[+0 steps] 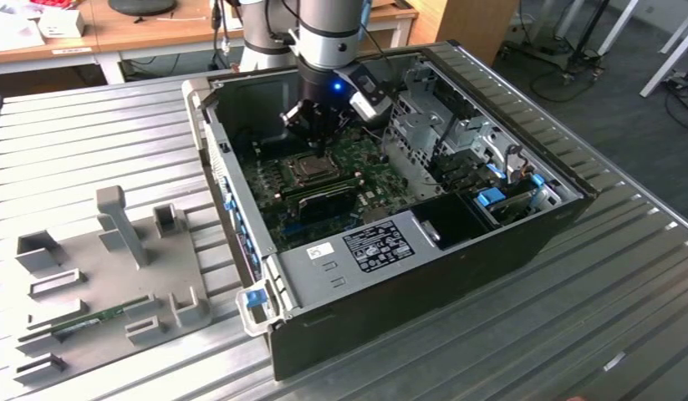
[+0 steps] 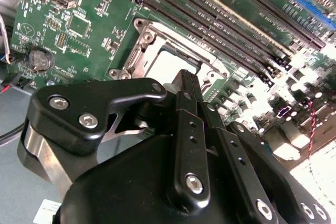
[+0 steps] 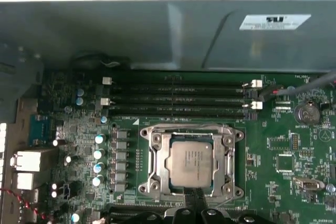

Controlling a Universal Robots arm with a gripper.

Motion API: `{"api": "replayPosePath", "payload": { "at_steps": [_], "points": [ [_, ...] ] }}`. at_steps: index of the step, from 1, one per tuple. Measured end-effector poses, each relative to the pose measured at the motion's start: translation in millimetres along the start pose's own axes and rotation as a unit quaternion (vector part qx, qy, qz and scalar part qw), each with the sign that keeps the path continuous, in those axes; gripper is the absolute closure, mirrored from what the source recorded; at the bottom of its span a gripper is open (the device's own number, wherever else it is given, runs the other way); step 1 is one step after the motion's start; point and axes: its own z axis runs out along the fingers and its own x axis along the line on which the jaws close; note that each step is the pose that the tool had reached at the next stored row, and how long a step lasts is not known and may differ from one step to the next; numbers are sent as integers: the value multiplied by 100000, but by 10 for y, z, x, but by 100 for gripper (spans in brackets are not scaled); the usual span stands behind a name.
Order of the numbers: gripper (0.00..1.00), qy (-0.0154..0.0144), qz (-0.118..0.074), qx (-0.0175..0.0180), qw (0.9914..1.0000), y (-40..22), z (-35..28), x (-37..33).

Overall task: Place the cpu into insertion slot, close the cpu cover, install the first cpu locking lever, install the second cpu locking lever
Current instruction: 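Install the second cpu locking lever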

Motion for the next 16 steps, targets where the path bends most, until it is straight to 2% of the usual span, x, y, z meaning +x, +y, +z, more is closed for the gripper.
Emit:
{"api": "replayPosePath", "payload": {
  "at_steps": [9, 16],
  "points": [
    [90, -1, 1, -2, 100000, -55, -3, 1],
    [90, -3, -1, -4, 100000, -137, -6, 2]
  ]
}}
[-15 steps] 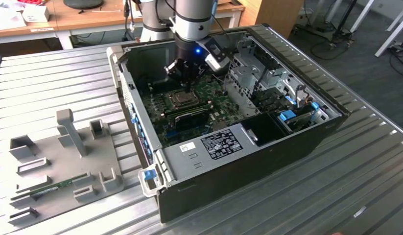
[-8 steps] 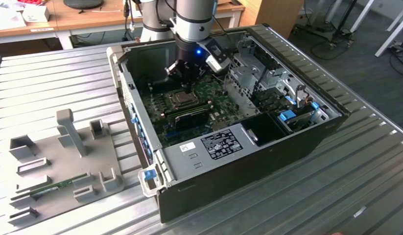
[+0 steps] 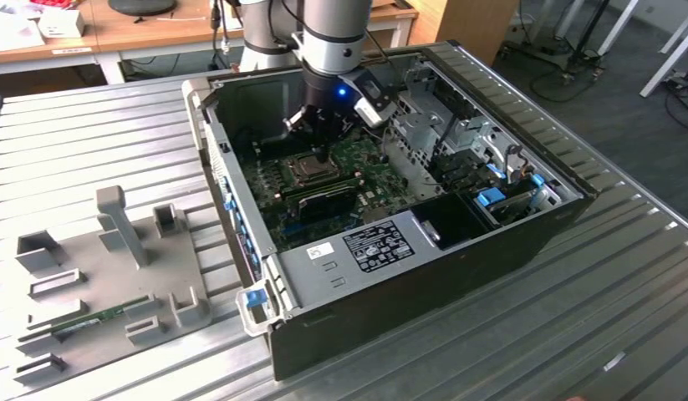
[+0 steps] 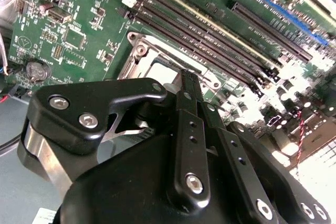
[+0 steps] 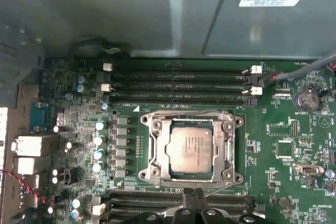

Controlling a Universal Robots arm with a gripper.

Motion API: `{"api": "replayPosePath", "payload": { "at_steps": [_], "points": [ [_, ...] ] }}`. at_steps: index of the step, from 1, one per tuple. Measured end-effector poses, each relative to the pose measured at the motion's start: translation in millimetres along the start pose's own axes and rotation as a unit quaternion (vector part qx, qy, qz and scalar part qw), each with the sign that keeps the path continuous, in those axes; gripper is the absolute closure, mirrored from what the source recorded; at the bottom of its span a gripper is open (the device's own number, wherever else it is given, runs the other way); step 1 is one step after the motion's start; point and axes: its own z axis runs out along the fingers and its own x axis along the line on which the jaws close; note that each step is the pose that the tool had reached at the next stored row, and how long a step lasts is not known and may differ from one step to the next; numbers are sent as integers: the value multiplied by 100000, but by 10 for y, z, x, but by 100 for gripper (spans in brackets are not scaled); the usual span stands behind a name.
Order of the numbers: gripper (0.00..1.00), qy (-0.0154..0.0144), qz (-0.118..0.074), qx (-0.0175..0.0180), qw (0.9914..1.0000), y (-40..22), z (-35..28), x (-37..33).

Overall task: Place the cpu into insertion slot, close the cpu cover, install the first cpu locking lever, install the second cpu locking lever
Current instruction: 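Install the second cpu locking lever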

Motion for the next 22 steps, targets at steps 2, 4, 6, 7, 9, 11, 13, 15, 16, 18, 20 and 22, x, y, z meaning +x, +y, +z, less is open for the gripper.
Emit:
{"api": "replayPosePath", "payload": {
  "at_steps": [2, 4, 6, 7, 9, 11, 13, 15, 16, 18, 20, 22],
  "points": [
    [90, 0, -1, -1, 100000, -21, -1, 0],
    [90, 1, 10, 4, 100000, -26, -2, 4],
    [90, -1, 5, -2, 100000, -26, -1, 23],
    [90, -3, 0, 2, 100000, -27, -1, 42],
    [90, -5, -1, -1, 100000, -26, 0, 80],
    [90, -6, 3, 0, 100000, -26, 0, 116],
    [90, -5, 2, 3, 100000, -26, 0, 148],
    [90, -2, 1, 4, 100000, -25, 1, 184],
    [90, -3, -2, 3, 100000, -25, 3, 203],
    [90, -5, 0, 0, 100000, -25, 11, 244],
    [90, -5, 5, 0, 100000, -25, 28, 284],
    [90, -7, 1, 1, 100000, -26, 50, 313]
  ]
}}
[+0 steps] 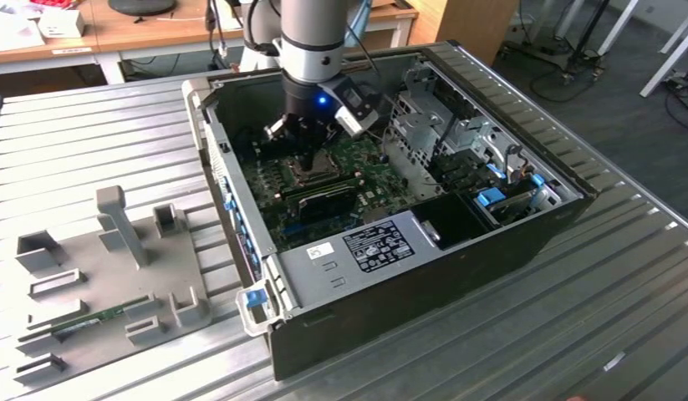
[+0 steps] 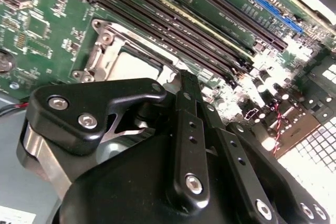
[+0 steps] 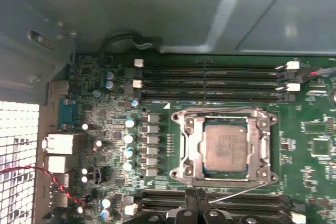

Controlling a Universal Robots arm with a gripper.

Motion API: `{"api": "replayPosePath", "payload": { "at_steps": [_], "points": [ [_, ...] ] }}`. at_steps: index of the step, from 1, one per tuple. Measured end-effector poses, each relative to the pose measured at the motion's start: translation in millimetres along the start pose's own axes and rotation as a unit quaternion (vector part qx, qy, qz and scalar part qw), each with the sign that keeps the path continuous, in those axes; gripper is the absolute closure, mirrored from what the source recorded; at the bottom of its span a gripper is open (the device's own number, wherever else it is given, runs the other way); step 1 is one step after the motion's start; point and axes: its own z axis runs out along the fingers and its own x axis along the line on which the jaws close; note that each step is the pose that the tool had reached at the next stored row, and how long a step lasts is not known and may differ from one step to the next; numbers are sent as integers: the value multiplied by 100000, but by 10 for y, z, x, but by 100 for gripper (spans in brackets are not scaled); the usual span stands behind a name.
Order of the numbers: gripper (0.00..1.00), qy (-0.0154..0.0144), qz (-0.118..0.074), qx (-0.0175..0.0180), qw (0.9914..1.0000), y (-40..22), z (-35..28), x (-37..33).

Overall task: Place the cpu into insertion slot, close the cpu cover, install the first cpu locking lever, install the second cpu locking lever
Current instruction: 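Install the second cpu locking lever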

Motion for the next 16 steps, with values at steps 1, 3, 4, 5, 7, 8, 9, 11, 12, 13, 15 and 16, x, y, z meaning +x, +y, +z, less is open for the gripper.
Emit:
{"api": "replayPosePath", "payload": {
  "at_steps": [1, 3, 4, 5, 7, 8, 9, 11, 12, 13, 15, 16],
  "points": [
    [90, 3, 2, -2, 100000, -1, 12, 7],
    [90, 8, 1, 5, 100000, -3, 34, 12],
    [90, 8, -5, 7, 100000, -4, 48, 14],
    [90, 8, -3, 4, 100000, -5, 65, 16],
    [90, 4, 0, 0, 100000, -7, 95, 19],
    [90, 3, -2, 0, 100000, -8, 105, 19],
    [90, 5, -1, 2, 100000, -8, 107, 19],
    [90, 6, -2, 7, 100000, -8, 107, 20],
    [90, 5, -2, 4, 100000, -8, 120, 20],
    [90, 5, 0, 3, 100000, -8, 131, 20],
    [90, 4, -1, 1, 100000, -8, 132, 20],
    [90, 4, 0, 2, 100000, -8, 133, 20]
  ]
}}
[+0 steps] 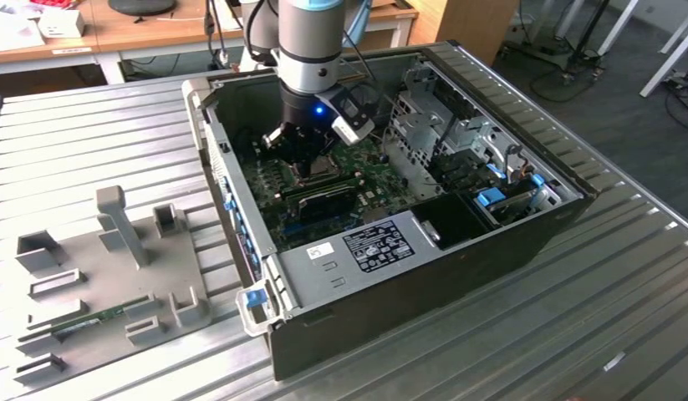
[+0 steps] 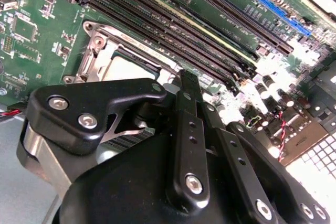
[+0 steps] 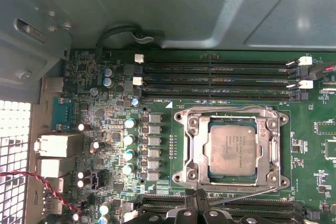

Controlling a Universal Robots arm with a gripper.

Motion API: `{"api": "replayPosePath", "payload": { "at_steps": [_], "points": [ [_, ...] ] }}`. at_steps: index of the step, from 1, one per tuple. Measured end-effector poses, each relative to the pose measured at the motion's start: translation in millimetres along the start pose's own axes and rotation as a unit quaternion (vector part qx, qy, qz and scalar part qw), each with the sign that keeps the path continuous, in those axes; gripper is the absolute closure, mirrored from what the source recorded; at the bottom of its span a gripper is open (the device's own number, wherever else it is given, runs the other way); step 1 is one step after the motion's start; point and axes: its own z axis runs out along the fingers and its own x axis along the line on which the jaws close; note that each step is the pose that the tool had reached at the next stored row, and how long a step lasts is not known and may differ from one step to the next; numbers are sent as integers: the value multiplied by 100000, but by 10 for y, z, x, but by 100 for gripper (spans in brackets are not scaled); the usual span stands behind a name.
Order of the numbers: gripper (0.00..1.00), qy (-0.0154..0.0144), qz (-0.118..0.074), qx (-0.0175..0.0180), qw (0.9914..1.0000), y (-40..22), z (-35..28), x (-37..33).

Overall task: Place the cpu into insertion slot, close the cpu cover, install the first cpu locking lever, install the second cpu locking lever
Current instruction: 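Install the second cpu locking lever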

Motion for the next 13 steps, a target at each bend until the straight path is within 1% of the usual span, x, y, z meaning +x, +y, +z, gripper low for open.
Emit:
{"api": "replayPosePath", "payload": {
  "at_steps": [9, 13],
  "points": [
    [90, -4, 1, -3, 100000, -1, 22, 2],
    [90, -73, -5, -3, 100000, 0, 33, 16]
  ]
}}
